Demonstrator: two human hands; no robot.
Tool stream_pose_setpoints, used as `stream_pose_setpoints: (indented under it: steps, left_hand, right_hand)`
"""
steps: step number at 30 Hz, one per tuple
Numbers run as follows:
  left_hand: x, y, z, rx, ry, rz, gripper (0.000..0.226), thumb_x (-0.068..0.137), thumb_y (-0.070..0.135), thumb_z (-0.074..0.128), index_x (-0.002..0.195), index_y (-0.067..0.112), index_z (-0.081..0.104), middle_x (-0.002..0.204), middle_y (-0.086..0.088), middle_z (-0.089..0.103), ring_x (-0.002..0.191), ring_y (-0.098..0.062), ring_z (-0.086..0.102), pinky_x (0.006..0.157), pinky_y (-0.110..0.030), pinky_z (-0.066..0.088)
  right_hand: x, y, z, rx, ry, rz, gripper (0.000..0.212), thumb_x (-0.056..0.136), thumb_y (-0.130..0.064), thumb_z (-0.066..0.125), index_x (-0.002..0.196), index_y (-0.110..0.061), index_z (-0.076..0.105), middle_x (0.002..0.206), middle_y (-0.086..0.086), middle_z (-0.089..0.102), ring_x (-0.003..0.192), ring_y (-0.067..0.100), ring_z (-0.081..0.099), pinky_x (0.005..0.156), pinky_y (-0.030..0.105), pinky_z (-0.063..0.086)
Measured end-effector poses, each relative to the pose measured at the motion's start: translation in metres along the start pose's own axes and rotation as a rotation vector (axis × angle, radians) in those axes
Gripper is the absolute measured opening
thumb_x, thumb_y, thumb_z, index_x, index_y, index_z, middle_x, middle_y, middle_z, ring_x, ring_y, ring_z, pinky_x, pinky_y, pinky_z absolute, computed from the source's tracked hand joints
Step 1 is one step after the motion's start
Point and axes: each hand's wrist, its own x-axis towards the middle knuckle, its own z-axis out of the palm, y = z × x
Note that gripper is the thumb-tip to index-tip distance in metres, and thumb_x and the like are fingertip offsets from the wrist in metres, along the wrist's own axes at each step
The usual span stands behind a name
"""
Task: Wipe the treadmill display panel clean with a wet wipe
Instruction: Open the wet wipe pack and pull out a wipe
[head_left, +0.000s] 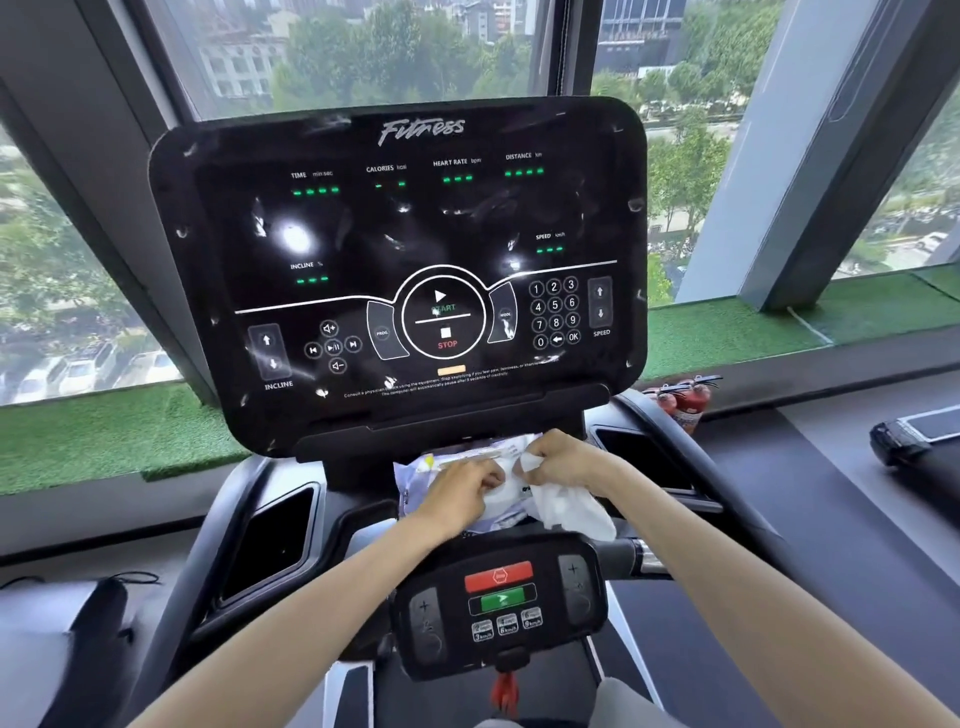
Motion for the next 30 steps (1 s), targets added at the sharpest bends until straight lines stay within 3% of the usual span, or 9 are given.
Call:
stream_pose_setpoints:
  steps: [3, 5, 7, 14, 17, 21, 25, 28, 30]
  left_hand:
    - [-0.008, -0.006, -0.016, 0.033, 0.006, 0.15, 0.039, 0.086, -0.006, 0.041, 0.111, 0.012, 0.065, 0.113, -0.001, 0.067, 0.107, -0.014, 0.06, 0.093, -0.03, 0.047]
    - [-0.018, -0.006, -0.032, 0.183, 0.299, 0.383, 0.032, 0.085, 0.004, 0.041, 0.104, 0.01, 0.066, 0.1, 0.001, 0.068, 0.094, -0.015, 0.059, 0.081, -0.027, 0.05]
    - [-0.025, -0.006, -0.042, 0.263, 0.489, 0.48, 0.028, 0.086, 0.012, 0.042, 0.102, 0.008, 0.065, 0.093, 0.001, 0.061, 0.088, -0.012, 0.053, 0.074, -0.02, 0.047]
    - [-0.013, -0.018, -0.027, 0.299, -0.064, 0.248, 0.013, 0.09, 0.019, 0.057, 0.095, 0.014, 0.068, 0.103, 0.002, 0.061, 0.101, -0.015, 0.055, 0.084, -0.032, 0.043]
    - [-0.004, -0.018, -0.02, 0.23, -0.118, 0.137, 0.007, 0.086, 0.023, 0.063, 0.083, 0.017, 0.063, 0.089, 0.006, 0.056, 0.088, -0.014, 0.054, 0.078, -0.033, 0.044]
    - [0.008, -0.003, -0.017, 0.263, -0.225, -0.055, 0.035, 0.086, 0.039, 0.06, 0.063, 0.018, 0.043, 0.067, 0.006, 0.045, 0.063, -0.015, 0.043, 0.065, -0.032, 0.036]
    - [0.021, 0.01, -0.017, 0.368, -0.374, -0.133, 0.042, 0.089, 0.033, 0.055, 0.055, 0.017, 0.037, 0.056, 0.002, 0.039, 0.054, -0.017, 0.038, 0.06, -0.031, 0.032]
    - [0.023, 0.018, -0.034, 0.173, -0.485, -0.179, 0.033, 0.09, 0.025, 0.053, 0.06, 0.016, 0.044, 0.057, 0.002, 0.042, 0.058, -0.017, 0.039, 0.06, -0.03, 0.032]
    - [0.017, 0.027, -0.056, -0.243, -0.517, -0.176, 0.022, 0.098, 0.023, 0.046, 0.082, 0.014, 0.059, 0.07, 0.002, 0.057, 0.067, -0.015, 0.054, 0.065, -0.026, 0.04]
  right_hand:
    - [0.009, 0.002, 0.008, -0.062, -0.009, -0.006, 0.01, 0.078, -0.006, 0.06, 0.073, 0.0, 0.067, 0.07, -0.001, 0.053, 0.064, 0.009, 0.045, 0.056, 0.02, 0.037]
    - [0.017, 0.005, 0.009, -0.056, -0.001, 0.01, 0.014, 0.077, -0.008, 0.061, 0.086, 0.002, 0.067, 0.078, 0.004, 0.057, 0.071, 0.013, 0.048, 0.06, 0.023, 0.039]
    - [0.02, 0.009, 0.009, -0.04, -0.005, 0.017, 0.004, 0.077, -0.012, 0.066, 0.078, -0.009, 0.063, 0.08, 0.002, 0.059, 0.073, 0.014, 0.053, 0.062, 0.023, 0.043]
    - [0.012, 0.003, -0.003, 0.037, -0.05, 0.036, 0.012, 0.074, -0.007, 0.071, 0.082, 0.001, 0.067, 0.071, 0.007, 0.055, 0.066, 0.017, 0.048, 0.052, 0.025, 0.036]
    - [0.013, 0.0, -0.003, 0.077, -0.064, 0.024, 0.013, 0.077, -0.005, 0.068, 0.086, 0.004, 0.068, 0.077, 0.009, 0.059, 0.066, 0.015, 0.05, 0.047, 0.019, 0.036]
    - [0.015, 0.004, -0.002, 0.126, -0.045, 0.029, 0.011, 0.079, -0.01, 0.07, 0.082, -0.001, 0.066, 0.074, 0.009, 0.053, 0.065, 0.016, 0.047, 0.049, 0.022, 0.036]
    - [0.018, 0.006, -0.003, 0.208, -0.024, 0.034, 0.039, 0.076, -0.015, 0.073, 0.098, 0.015, 0.061, 0.081, 0.007, 0.05, 0.072, 0.014, 0.048, 0.061, 0.025, 0.042]
    - [0.01, -0.004, -0.007, 0.225, -0.024, 0.006, 0.039, 0.079, -0.016, 0.072, 0.103, 0.012, 0.062, 0.084, -0.002, 0.05, 0.077, 0.012, 0.053, 0.071, 0.029, 0.047]
    - [0.004, -0.016, -0.015, 0.241, -0.027, -0.041, 0.034, 0.082, -0.019, 0.069, 0.101, 0.009, 0.064, 0.078, 0.003, 0.053, 0.071, 0.016, 0.053, 0.064, 0.033, 0.044]
